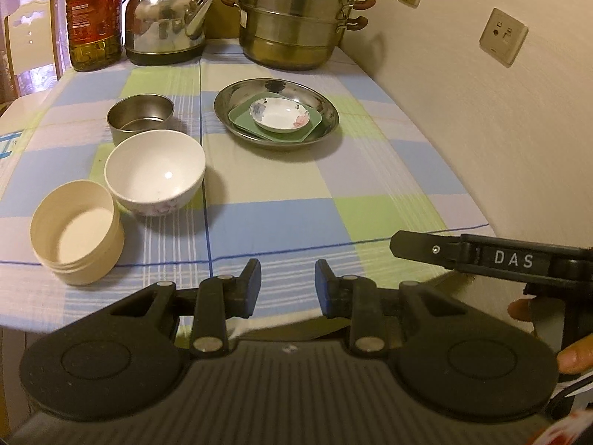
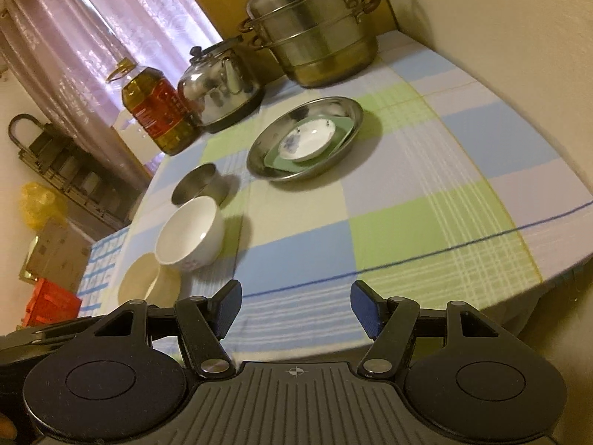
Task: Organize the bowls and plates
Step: 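Release the saucer and pull the right tool back from the basin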
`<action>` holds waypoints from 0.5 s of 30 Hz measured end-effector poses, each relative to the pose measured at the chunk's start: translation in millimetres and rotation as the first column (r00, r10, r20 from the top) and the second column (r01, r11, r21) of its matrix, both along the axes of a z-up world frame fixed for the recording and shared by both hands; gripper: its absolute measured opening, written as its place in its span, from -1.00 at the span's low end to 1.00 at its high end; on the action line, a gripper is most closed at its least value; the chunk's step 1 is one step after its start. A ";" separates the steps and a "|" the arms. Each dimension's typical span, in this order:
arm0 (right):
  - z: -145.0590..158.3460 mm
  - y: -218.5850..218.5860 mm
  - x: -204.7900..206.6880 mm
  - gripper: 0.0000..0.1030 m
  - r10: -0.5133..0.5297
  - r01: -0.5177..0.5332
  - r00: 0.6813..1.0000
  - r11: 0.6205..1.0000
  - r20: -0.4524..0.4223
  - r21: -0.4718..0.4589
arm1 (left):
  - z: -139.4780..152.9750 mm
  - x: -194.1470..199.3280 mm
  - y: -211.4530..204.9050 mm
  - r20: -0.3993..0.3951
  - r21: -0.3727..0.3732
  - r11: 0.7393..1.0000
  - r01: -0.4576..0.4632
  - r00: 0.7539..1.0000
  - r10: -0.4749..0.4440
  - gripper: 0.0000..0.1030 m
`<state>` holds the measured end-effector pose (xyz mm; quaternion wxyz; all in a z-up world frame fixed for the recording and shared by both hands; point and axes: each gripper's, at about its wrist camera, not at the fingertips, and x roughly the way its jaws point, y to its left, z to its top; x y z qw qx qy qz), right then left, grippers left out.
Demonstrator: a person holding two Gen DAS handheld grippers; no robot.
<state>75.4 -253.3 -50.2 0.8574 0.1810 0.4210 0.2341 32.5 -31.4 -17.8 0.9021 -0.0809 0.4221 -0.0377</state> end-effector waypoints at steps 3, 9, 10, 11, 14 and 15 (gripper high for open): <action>1.7 0.2 -8.9 0.27 0.006 -0.006 1.000 1.000 0.006 -0.006 | 0.8 -8.6 -2.0 0.004 0.003 1.000 0.000 1.000 0.000 -0.46; 2.2 7.0 -18.1 0.27 0.029 -0.029 1.000 1.000 0.003 -0.012 | 5.0 -19.7 2.0 0.021 0.013 1.000 -0.007 1.000 0.006 -0.46; 2.3 8.9 -19.0 0.27 0.034 -0.034 0.999 0.999 0.002 -0.011 | 5.9 -21.3 3.7 0.025 0.017 1.000 -0.009 1.000 0.008 -0.46; 1.9 11.1 -19.5 0.27 0.037 -0.037 0.999 0.999 0.000 -0.012 | 6.4 -22.6 5.2 0.028 0.021 1.000 -0.010 1.000 0.009 -0.46; 1.2 18.9 -20.0 0.27 0.050 -0.050 0.999 0.999 -0.005 -0.017 | 6.9 -26.4 11.2 0.031 0.024 1.000 -0.007 0.999 0.007 -0.46; 0.1 21.5 -20.4 0.27 0.053 -0.053 0.999 0.998 -0.007 -0.017 | 6.5 -27.3 12.9 0.031 0.025 1.000 -0.008 1.000 0.007 -0.46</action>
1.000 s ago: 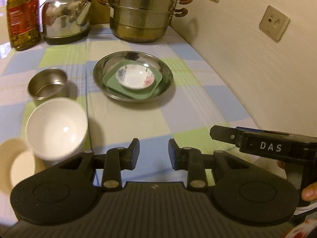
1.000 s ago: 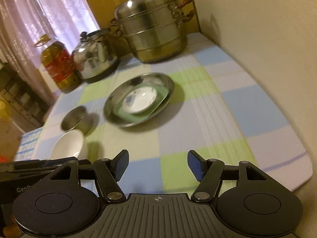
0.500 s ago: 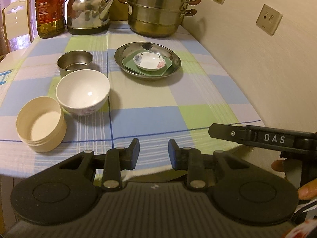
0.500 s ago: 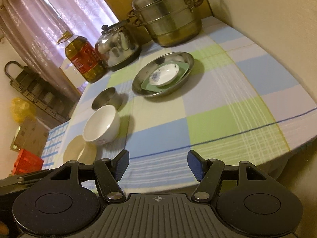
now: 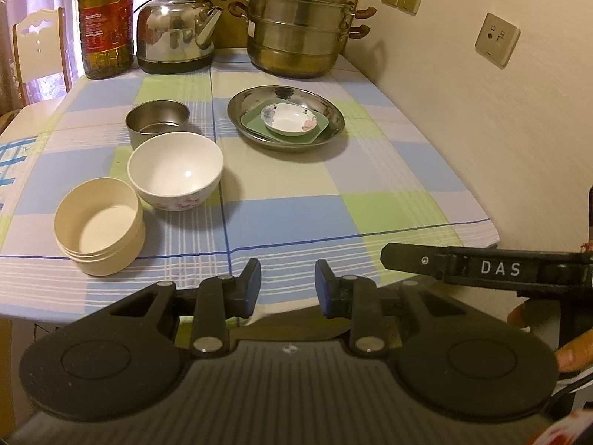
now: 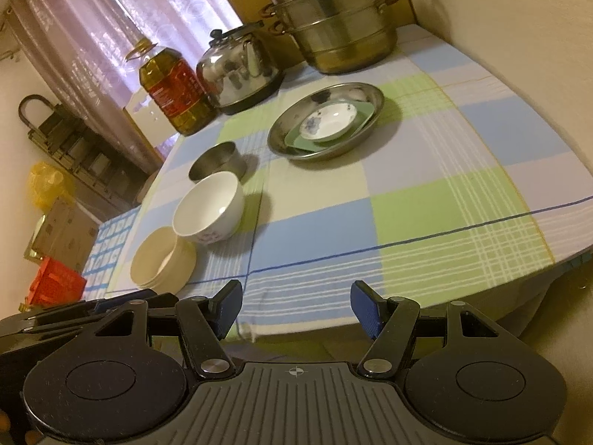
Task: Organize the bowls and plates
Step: 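Release the saucer and pull the right tool back from the basin, then move the right tool to the cream round bowl and grasp its rim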
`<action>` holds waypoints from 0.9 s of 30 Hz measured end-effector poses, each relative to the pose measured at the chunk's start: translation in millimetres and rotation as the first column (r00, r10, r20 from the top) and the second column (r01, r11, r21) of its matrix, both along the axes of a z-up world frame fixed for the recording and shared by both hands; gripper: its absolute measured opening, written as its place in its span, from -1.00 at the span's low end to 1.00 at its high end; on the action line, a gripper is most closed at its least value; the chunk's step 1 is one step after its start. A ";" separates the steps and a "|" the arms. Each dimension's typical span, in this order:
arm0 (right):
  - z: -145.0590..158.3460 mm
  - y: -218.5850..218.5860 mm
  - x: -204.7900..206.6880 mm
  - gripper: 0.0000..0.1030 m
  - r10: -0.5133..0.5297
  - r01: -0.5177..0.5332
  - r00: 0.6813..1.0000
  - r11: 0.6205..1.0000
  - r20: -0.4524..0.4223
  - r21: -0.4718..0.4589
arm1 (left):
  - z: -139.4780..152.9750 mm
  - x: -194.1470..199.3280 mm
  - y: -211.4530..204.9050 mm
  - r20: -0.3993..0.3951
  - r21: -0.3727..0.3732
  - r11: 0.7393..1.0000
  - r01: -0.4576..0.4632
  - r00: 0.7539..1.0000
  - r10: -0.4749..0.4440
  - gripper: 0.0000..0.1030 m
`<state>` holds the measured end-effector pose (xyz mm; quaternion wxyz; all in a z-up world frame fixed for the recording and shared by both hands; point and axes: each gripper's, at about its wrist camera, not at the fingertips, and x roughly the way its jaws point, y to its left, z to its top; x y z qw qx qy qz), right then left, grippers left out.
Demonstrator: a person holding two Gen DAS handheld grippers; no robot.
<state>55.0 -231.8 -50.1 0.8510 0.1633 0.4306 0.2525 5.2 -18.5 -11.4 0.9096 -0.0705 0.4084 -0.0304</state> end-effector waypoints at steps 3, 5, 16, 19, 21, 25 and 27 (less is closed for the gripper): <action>-0.9 9.4 -0.1 0.27 0.008 -0.008 1.000 1.000 -0.008 0.003 | -0.5 -4.0 9.3 0.001 0.006 1.000 0.001 1.000 -0.001 -0.46; -1.7 17.9 0.3 0.27 0.014 -0.014 1.000 1.000 -0.013 0.001 | -0.8 -6.4 18.7 0.002 0.006 1.000 0.000 1.000 0.000 -0.46; -2.3 93.0 2.2 0.27 0.050 -0.051 0.998 0.999 -0.042 -0.011 | 0.2 -13.1 102.2 -0.016 -0.005 0.999 -0.054 0.998 0.054 -0.46; -3.4 116.4 2.2 0.27 0.053 -0.054 0.997 0.998 -0.052 -0.019 | 0.0 -11.4 126.5 -0.022 -0.007 0.998 -0.059 0.998 0.058 -0.46; -4.1 130.7 2.2 0.27 0.052 -0.053 0.997 0.998 -0.059 -0.023 | -1.1 -9.7 141.6 -0.030 -0.010 0.998 -0.059 0.998 0.059 -0.46; -6.3 161.5 2.9 0.27 0.048 -0.051 0.996 0.998 -0.074 -0.037 | -3.9 -1.6 172.4 -0.044 -0.012 0.999 -0.051 0.998 0.050 -0.46; -7.9 175.5 4.4 0.27 0.043 -0.046 0.996 0.998 -0.081 -0.042 | -5.6 3.6 185.6 -0.050 -0.012 0.999 -0.045 0.998 0.045 -0.46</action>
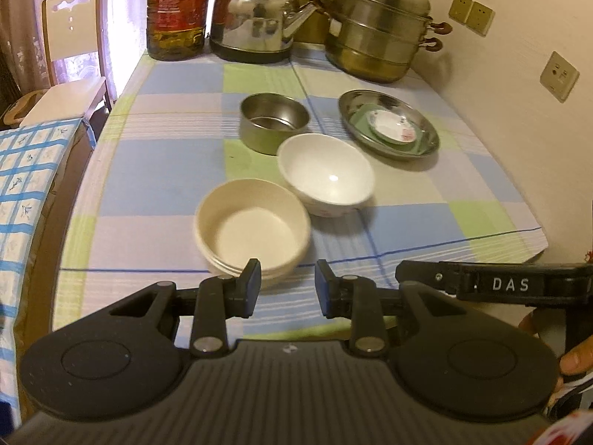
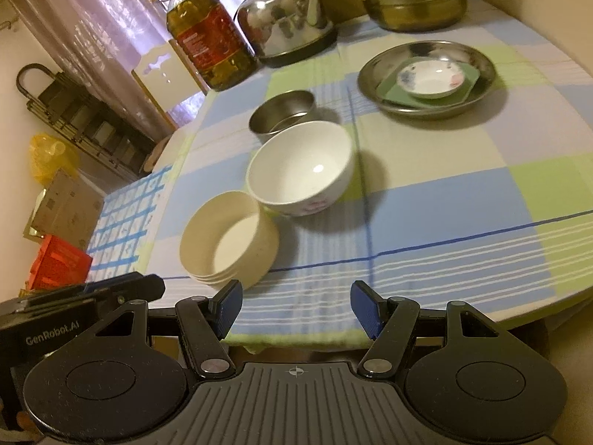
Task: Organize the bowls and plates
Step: 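Move the right tool to the cream round bowl and grasp its rim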
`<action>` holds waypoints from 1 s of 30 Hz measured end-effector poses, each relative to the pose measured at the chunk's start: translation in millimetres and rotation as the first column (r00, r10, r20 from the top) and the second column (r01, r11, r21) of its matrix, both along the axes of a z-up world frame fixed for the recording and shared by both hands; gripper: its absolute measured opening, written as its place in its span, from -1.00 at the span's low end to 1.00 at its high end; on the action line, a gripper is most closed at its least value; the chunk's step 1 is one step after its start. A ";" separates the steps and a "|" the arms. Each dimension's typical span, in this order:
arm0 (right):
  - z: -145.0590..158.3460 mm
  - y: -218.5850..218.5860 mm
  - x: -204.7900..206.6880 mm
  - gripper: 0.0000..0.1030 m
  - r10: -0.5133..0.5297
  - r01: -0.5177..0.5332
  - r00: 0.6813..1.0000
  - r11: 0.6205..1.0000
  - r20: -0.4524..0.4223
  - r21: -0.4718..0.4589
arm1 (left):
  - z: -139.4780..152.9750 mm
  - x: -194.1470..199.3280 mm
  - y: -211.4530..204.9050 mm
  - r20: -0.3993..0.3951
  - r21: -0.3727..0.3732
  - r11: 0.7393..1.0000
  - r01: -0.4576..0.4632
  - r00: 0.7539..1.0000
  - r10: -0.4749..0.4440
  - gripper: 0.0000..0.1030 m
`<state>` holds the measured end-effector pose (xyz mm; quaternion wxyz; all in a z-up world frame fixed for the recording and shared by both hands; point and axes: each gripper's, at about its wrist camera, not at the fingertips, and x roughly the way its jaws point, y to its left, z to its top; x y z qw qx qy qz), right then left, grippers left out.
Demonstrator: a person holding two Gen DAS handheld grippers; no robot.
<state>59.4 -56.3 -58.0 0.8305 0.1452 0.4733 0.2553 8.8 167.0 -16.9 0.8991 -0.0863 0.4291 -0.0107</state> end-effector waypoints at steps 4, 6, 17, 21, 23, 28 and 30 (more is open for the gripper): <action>-4.5 26.4 2.4 0.27 -0.015 0.015 1.000 1.000 -0.018 -0.011 | -6.9 10.1 26.9 -0.021 -0.003 1.000 0.010 1.000 -0.010 -0.46; -6.9 37.5 3.0 0.27 -0.025 0.024 0.999 1.000 -0.026 -0.015 | -11.1 15.1 39.2 -0.033 -0.002 1.000 0.018 0.999 -0.018 -0.46; -22.3 83.0 12.5 0.27 -0.136 0.133 0.989 0.990 -0.056 -0.043 | -32.0 48.3 80.0 -0.068 -0.017 0.991 0.131 0.989 -0.132 -0.46; -26.9 92.9 18.5 0.27 -0.174 0.171 0.983 0.984 -0.062 -0.059 | -41.1 63.0 84.0 -0.086 -0.026 0.986 0.165 0.982 -0.167 -0.46; -29.7 97.8 22.4 0.27 -0.194 0.189 0.979 0.979 -0.062 -0.074 | -44.7 68.7 83.2 -0.090 -0.021 0.983 0.183 0.979 -0.184 -0.46; -36.0 108.5 30.4 0.11 -0.228 0.220 0.972 0.970 -0.064 -0.104 | -56.1 84.0 85.1 -0.111 -0.007 0.976 0.219 0.970 -0.218 -0.46; -38.3 112.7 33.0 0.04 -0.238 0.229 0.969 0.967 -0.072 -0.112 | -60.3 89.1 86.2 -0.121 0.000 0.974 0.227 0.967 -0.225 -0.46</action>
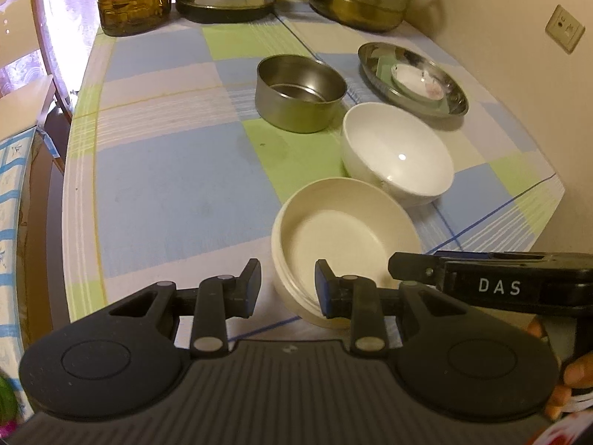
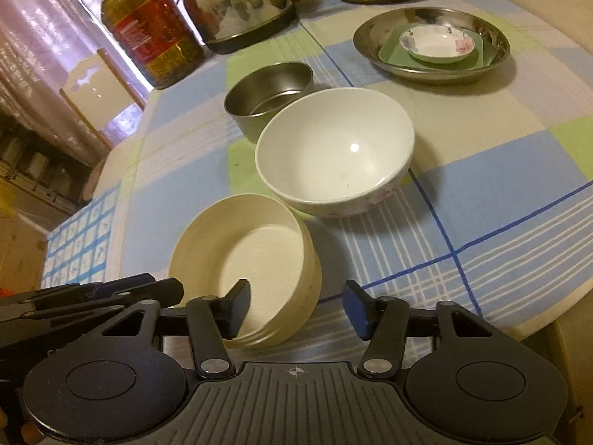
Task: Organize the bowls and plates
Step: 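Move the right tool to the cream round bowl and grasp its rim, then lift the cream bowl with the right tool and carry it over the white bowl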
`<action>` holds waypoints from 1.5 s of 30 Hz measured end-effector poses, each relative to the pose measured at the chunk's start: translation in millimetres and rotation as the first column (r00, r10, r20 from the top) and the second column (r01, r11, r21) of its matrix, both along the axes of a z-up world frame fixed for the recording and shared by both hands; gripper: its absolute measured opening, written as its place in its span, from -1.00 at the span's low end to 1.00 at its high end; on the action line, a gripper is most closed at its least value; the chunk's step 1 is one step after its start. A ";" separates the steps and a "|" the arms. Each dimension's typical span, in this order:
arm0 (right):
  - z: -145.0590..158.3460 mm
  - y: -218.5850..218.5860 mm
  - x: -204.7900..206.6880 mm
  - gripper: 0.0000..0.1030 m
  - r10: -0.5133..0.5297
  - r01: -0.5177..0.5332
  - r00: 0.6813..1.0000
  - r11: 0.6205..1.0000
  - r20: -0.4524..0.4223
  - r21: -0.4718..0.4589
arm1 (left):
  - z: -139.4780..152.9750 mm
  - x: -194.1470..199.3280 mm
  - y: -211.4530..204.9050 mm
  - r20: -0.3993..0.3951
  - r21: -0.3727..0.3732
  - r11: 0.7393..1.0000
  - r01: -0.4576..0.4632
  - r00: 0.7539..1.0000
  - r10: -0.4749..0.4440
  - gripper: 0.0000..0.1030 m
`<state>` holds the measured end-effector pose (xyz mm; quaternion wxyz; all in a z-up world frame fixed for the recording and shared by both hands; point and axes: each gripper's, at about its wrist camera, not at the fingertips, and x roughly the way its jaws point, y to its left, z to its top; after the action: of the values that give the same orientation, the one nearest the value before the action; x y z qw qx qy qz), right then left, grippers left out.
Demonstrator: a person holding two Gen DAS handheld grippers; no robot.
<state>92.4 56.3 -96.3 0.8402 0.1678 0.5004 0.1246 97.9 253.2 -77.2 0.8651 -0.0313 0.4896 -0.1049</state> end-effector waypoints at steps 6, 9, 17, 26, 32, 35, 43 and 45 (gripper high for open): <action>-5.7 6.8 5.0 -0.18 -0.028 0.028 0.999 0.999 -0.020 -0.026 | -9.5 12.0 2.4 -0.019 -0.002 1.000 0.029 0.999 -0.029 -0.46; -5.7 8.3 6.9 -0.25 -0.036 0.036 0.999 0.999 -0.023 -0.037 | -11.2 17.6 1.6 -0.019 -0.005 0.999 0.045 0.999 -0.045 -0.46; -7.2 12.1 10.3 -0.51 -0.031 0.029 0.999 0.998 -0.029 -0.061 | -16.4 26.0 -0.3 -0.030 -0.013 0.997 0.071 0.997 -0.071 -0.48; -7.4 16.1 12.0 -0.66 -0.012 0.010 1.000 0.997 -0.028 -0.081 | -20.7 25.4 3.2 -0.034 -0.022 0.997 0.079 0.996 -0.080 -0.72; -6.6 20.5 11.3 -0.67 0.005 -0.007 1.000 0.997 -0.031 -0.075 | -19.8 22.1 6.8 -0.026 -0.015 0.998 0.066 0.997 -0.066 -0.74; -4.7 24.1 9.9 -0.67 0.016 -0.018 0.999 0.998 -0.028 -0.067 | -16.2 18.7 12.7 -0.018 -0.016 0.998 0.056 0.998 -0.056 -0.75; 12.1 31.4 4.5 -0.68 0.047 -0.047 0.999 0.998 0.003 -0.040 | 7.2 8.5 26.0 0.028 -0.033 0.999 0.030 0.999 -0.029 -0.75; 17.7 33.0 3.6 -0.68 0.053 -0.052 0.998 0.998 0.019 -0.037 | 14.8 7.6 27.6 0.043 -0.035 0.999 0.027 0.999 -0.026 -0.75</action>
<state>96.0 89.4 -78.7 0.8446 0.1380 0.4984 0.1390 105.5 280.8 -62.4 0.8732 -0.0380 0.4693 -0.1257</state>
